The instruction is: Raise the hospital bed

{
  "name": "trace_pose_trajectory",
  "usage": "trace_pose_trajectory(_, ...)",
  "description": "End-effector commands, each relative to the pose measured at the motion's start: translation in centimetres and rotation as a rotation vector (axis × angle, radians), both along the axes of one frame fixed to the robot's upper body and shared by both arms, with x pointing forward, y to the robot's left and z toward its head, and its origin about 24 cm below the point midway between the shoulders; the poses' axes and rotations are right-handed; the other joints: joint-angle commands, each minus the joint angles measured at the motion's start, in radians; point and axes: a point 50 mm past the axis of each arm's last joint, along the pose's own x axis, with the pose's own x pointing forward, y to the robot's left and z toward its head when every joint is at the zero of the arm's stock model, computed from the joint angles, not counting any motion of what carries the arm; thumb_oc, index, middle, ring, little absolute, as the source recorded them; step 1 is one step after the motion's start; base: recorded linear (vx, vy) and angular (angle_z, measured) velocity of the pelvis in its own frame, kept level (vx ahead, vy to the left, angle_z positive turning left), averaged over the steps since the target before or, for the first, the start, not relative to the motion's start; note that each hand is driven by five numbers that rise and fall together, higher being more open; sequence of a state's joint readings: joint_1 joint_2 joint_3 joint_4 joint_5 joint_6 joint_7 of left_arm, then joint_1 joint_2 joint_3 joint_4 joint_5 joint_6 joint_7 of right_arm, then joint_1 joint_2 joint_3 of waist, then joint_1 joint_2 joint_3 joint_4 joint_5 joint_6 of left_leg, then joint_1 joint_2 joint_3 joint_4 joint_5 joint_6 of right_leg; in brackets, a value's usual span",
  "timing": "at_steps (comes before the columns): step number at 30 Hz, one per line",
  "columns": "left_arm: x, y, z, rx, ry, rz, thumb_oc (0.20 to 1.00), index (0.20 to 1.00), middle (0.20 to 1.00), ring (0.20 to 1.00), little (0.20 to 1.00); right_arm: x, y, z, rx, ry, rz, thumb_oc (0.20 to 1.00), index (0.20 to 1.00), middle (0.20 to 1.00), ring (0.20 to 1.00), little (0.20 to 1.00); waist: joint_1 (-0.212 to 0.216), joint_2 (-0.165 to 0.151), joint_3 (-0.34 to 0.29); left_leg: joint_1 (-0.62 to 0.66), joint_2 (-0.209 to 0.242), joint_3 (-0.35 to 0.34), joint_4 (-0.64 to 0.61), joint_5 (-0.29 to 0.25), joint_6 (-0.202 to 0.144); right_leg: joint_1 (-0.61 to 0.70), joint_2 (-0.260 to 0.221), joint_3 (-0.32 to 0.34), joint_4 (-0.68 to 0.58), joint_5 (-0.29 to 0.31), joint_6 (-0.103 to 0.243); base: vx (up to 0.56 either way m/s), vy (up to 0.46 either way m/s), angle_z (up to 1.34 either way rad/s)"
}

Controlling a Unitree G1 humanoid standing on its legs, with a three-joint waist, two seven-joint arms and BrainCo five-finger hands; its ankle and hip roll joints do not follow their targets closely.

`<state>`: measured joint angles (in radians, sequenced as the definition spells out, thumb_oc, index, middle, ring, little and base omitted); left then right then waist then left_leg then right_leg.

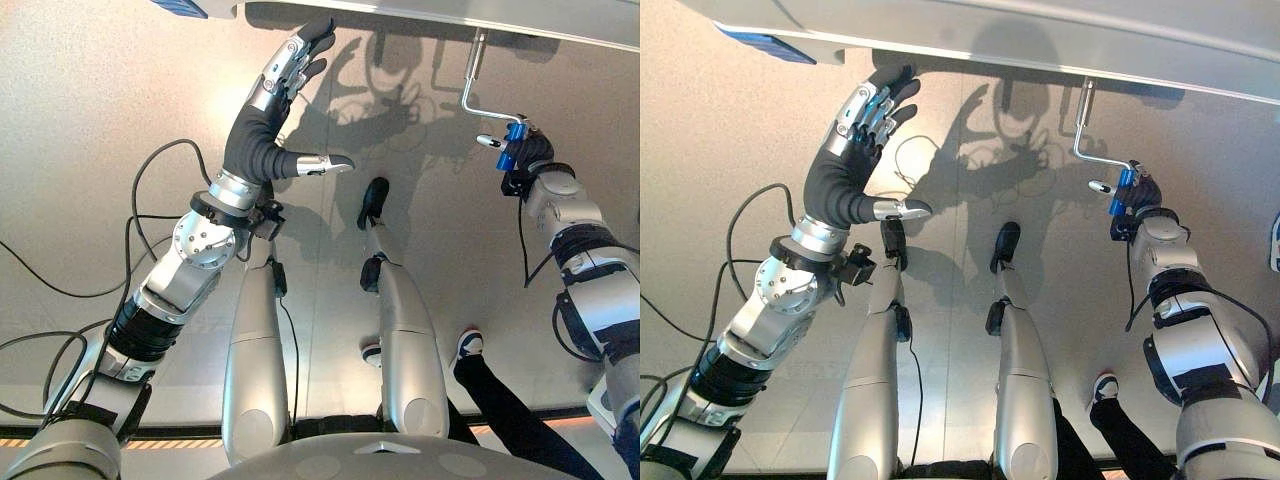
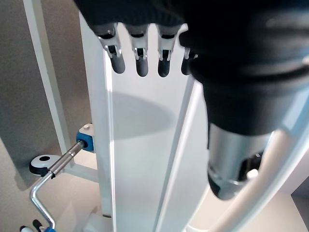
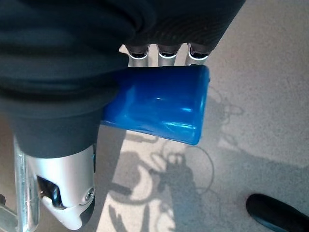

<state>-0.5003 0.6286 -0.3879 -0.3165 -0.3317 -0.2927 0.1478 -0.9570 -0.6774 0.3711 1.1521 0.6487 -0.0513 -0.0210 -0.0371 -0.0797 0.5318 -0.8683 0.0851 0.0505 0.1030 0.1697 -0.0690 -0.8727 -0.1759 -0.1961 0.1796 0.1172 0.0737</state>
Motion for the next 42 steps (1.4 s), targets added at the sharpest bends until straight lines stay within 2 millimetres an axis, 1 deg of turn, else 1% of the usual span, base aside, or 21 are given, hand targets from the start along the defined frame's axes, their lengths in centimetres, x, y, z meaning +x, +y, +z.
trace_pose_trajectory(1, -1.7, -0.4, 1.2, -0.019, -0.092, -0.06, 1.0, 1.0, 1.0, 1.0, 1.0, 0.1, 0.1, -0.3, -0.042, 0.048, -0.008, 0.269, 0.269, 0.269, 0.269, 0.269, 0.022, -0.025, -0.012, 0.022, 0.003, 0.035, 0.059, -0.086, -0.029, 0.04, 0.012, 0.02, -0.029, 0.009, 0.079, 0.0, 0.0, 0.0)
trace_pose_trajectory(2, -1.7, -0.4, 1.2, -0.02, -0.092, -0.06, 1.0, 1.0, 1.0, 1.0, 1.0, 0.2, 0.1, -0.3, -0.042, 0.048, -0.008, 0.2, 0.2, 0.2, 0.2, 0.2, 0.022, -0.025, -0.012, 0.022, 0.003, 0.035, 0.059, -0.086, -0.029, 0.04, 0.012, 0.02, -0.029, 0.009, 0.079, 0.0, 0.0, 0.0)
trace_pose_trajectory(8, -1.6, -0.4, 1.3, -0.02, -0.093, -0.048, 1.0, 1.0, 1.0, 1.0, 1.0, 0.8, 1.5, 0.1, -0.025, 0.016, 0.033, 0.2, 0.2, 0.2, 0.2, 0.2, 0.023, -0.019, -0.012, 0.019, 0.001, 0.039, 0.06, -0.088, -0.027, 0.032, 0.012, 0.02, -0.021, 0.005, 0.078, 0.0, 0.0, 0.0)
trace_pose_trajectory(19, -1.6, -0.5, 1.2, -0.014, -0.089, -0.06, 1.0, 1.0, 1.0, 1.0, 1.0, 0.8, 1.4, 0.6, -0.009, -0.013, 0.018, 0.2, 0.2, 0.2, 0.2, 0.2, 0.023, -0.016, -0.012, 0.013, 0.001, 0.037, 0.066, -0.093, -0.026, 0.021, 0.014, 0.024, -0.011, 0.001, 0.077, 0.0, 0.0, 0.0)
trace_pose_trajectory(22, -1.6, -0.5, 1.2, -0.012, -0.086, -0.063, 1.0, 1.0, 1.0, 1.0, 1.0, 0.7, 0.7, 1.3, -0.026, -0.023, -0.002, 0.2, 0.2, 0.2, 0.2, 0.2, 0.022, -0.014, -0.012, 0.012, 0.001, 0.038, 0.068, -0.093, -0.026, 0.017, 0.014, 0.025, -0.004, -0.002, 0.076, 0.0, 0.0, 0.0)
trace_pose_trajectory(25, -1.7, -0.4, 1.2, -0.014, -0.08, -0.067, 1.0, 1.0, 1.0, 1.0, 1.0, 0.1, -1.3, 2.1, -0.059, -0.017, -0.078, 0.2, 0.2, 0.2, 0.2, 0.2, 0.027, -0.005, -0.012, 0.006, 0.001, 0.034, 0.07, -0.093, -0.028, 0.007, 0.013, 0.026, 0.009, -0.007, 0.075, 0.0, 0.0, 0.0)
trace_pose_trajectory(27, -1.7, -0.3, 1.2, -0.009, -0.079, -0.074, 1.0, 1.0, 1.0, 1.0, 1.0, -0.4, -2.7, 2.3, -0.084, 0.006, -0.122, 0.2, 0.2, 0.2, 0.2, 0.2, 0.03, 0.004, -0.012, 0.001, 0.001, 0.033, 0.072, -0.092, -0.028, 0.001, 0.013, 0.027, 0.017, -0.011, 0.075, 0.0, 0.0, 0.0)
trace_pose_trajectory(28, -1.7, -0.4, 1.2, -0.009, -0.079, -0.074, 1.0, 1.0, 1.0, 1.0, 1.0, -0.4, -2.7, 2.3, -0.084, 0.006, -0.122, 0.2, 0.2, 0.2, 0.2, 0.2, 0.031, 0.004, -0.012, 0.001, 0.001, 0.033, 0.072, -0.092, -0.028, 0.0, 0.013, 0.027, 0.018, -0.011, 0.074, 0.0, 0.0, 0.0)
trace_pose_trajectory(29, -1.8, -0.3, 1.1, -0.009, -0.072, -0.08, 1.0, 1.0, 1.0, 1.0, 1.0, -0.9, -4.0, 2.7, -0.1, 0.015, -0.174, 0.2, 0.2, 0.2, 0.2, 0.2, 0.037, 0.017, -0.012, -0.003, 0.002, 0.031, 0.075, -0.093, -0.028, -0.013, 0.016, 0.029, 0.032, -0.018, 0.073, 0.0, 0.0, 0.0)
trace_pose_trajectory(30, -1.8, -0.3, 1.1, -0.009, -0.072, -0.081, 1.0, 1.0, 1.0, 1.0, 1.0, -0.9, -4.0, 2.8, -0.1, 0.015, -0.174, 0.2, 0.2, 0.2, 0.2, 0.2, 0.037, 0.017, -0.012, -0.005, 0.002, 0.031, 0.076, -0.094, -0.028, -0.014, 0.016, 0.029, 0.033, -0.018, 0.073, 0.0, 0.0, 0.0)
trace_pose_trajectory(31, -1.9, -0.4, 1.0, -0.019, -0.065, -0.088, 1.0, 1.0, 1.0, 1.0, 1.0, -1.3, -4.7, 2.7, -0.117, 0.029, -0.2, 0.2, 0.2, 0.2, 0.2, 0.2, 0.045, 0.033, -0.012, -0.019, 0.003, 0.026, 0.092, -0.097, -0.025, -0.037, 0.016, 0.03, 0.065, -0.029, 0.071, 0.05, -0.025, -0.03)
trace_pose_trajectory(32, -2.0, -0.4, 0.8, -0.022, -0.056, -0.098, 1.0, 1.0, 1.0, 1.0, 1.0, -1.7, -5.2, 2.4, -0.131, 0.053, -0.221, 0.2, 0.2, 0.2, 0.2, 0.2, 0.052, 0.044, -0.012, -0.011, 0.005, 0.011, 0.113, -0.125, -0.029, -0.036, 0.017, 0.039, 0.099, -0.063, 0.076, 0.01, -0.04, -0.03)
trace_pose_trajectory(33, -2.2, -0.5, 1.2, -0.024, -0.071, -0.112, 1.0, 1.0, 1.0, 1.0, 1.0, -2.0, -5.7, 2.4, -0.128, 0.058, -0.246, 0.2, 0.2, 0.2, 0.2, 0.2, 0.056, 0.054, -0.012, -0.049, 0.004, 0.017, 0.128, -0.108, -0.022, -0.07, 0.014, 0.035, 0.114, -0.057, 0.067, 0.05, -0.054, 0.01)
trace_pose_trajectory(34, -2.2, -0.5, 1.1, -0.022, -0.066, -0.119, 1.0, 1.0, 1.0, 1.0, 1.0, -2.5, -6.4, 1.8, -0.141, 0.091, -0.276, 0.2, 0.2, 0.2, 0.2, 0.2, 0.063, 0.065, -0.012, -0.046, 0.002, 0.001, 0.151, -0.137, -0.028, -0.067, 0.013, 0.043, 0.151, -0.089, 0.074, -0.01, -0.055, 0.08)
trace_pose_trajectory(35, -2.4, -0.7, 1.3, -0.021, -0.077, -0.134, 1.0, 1.0, 1.0, 1.0, 1.0, -2.9, -7.0, 1.7, -0.153, 0.109, -0.302, 0.2, 0.2, 0.2, 0.2, 0.2, 0.071, 0.083, -0.012, -0.075, 0.001, -0.007, 0.173, -0.141, -0.026, -0.095, 0.008, 0.042, 0.185, -0.101, 0.073, -0.03, -0.053, 0.11)
trace_pose_trajectory(36, -2.5, -0.6, 1.7, -0.028, -0.094, -0.139, 1.0, 1.0, 1.0, 1.0, 1.0, -3.0, -7.2, 2.2, -0.157, 0.101, -0.315, 0.2, 0.2, 0.2, 0.2, 0.2, 0.075, 0.093, -0.012, -0.115, 0.002, 0.003, 0.178, -0.116, -0.018, -0.134, 0.004, 0.033, 0.192, -0.083, 0.064, -0.02, -0.029, 0.15)
trace_pose_trajectory(37, -2.5, -0.6, 1.5, -0.029, -0.083, -0.14, 1.0, 1.0, 1.0, 1.0, 1.0, -3.1, -7.3, 1.8, -0.159, 0.113, -0.315, 0.2, 0.2, 0.2, 0.2, 0.2, 0.075, 0.094, -0.012, -0.093, 0.001, -0.009, 0.186, -0.144, -0.025, -0.115, 0.005, 0.042, 0.206, -0.109, 0.072, -0.03, -0.028, 0.19)
trace_pose_trajectory(38, -2.5, -0.6, 1.6, -0.045, -0.074, -0.149, 1.0, 1.0, 1.0, 1.0, 1.0, -3.5, -7.9, 1.8, -0.174, 0.134, -0.346, 0.2, 0.2, 0.2, 0.2, 0.2, 0.083, 0.112, -0.012, -0.121, 0.002, -0.013, 0.204, -0.145, -0.024, -0.146, 0.004, 0.045, 0.236, -0.114, 0.072, 0.02, -0.015, 0.21)
trace_pose_trajectory(39, -2.5, -0.6, 1.6, -0.045, -0.078, -0.15, 1.0, 1.0, 1.0, 1.0, 1.0, -3.5, -8.0, 2.0, -0.174, 0.13, -0.346, 0.2, 0.2, 0.2, 0.2, 0.2, 0.083, 0.113, -0.012, -0.13, 0.002, -0.012, 0.204, -0.139, -0.023, -0.153, 0.004, 0.043, 0.236, -0.109, 0.07, -0.02, -0.013, 0.19)
trace_pose_trajectory(41, -2.6, -0.6, 1.4, -0.067, -0.056, -0.157, 1.0, 1.0, 1.0, 1.0, 1.0, -3.6, -8.2, 2.0, -0.189, 0.152, -0.364, 0.2, 0.2, 0.2, 0.2, 0.2, 0.103, 0.14, -0.012, -0.159, -0.001, -0.021, 0.224, -0.146, -0.02, -0.194, -0.003, 0.044, 0.283, -0.125, 0.074, -0.02, -0.008, 0.1)
trace_pose_trajectory(42, -2.7, -0.6, 1.7, -0.069, -0.068, -0.163, 1.0, 1.0, 1.0, 1.0, 1.0, -3.6, -8.2, 2.3, -0.199, 0.152, -0.37, 0.2, 0.2, 0.2, 0.2, 0.2, 0.108, 0.15, -0.012, -0.197, 0.001, -0.013, 0.227, -0.122, -0.012, -0.232, -0.008, 0.033, 0.286, -0.106, 0.064, 0.01, -0.026, 0.1)
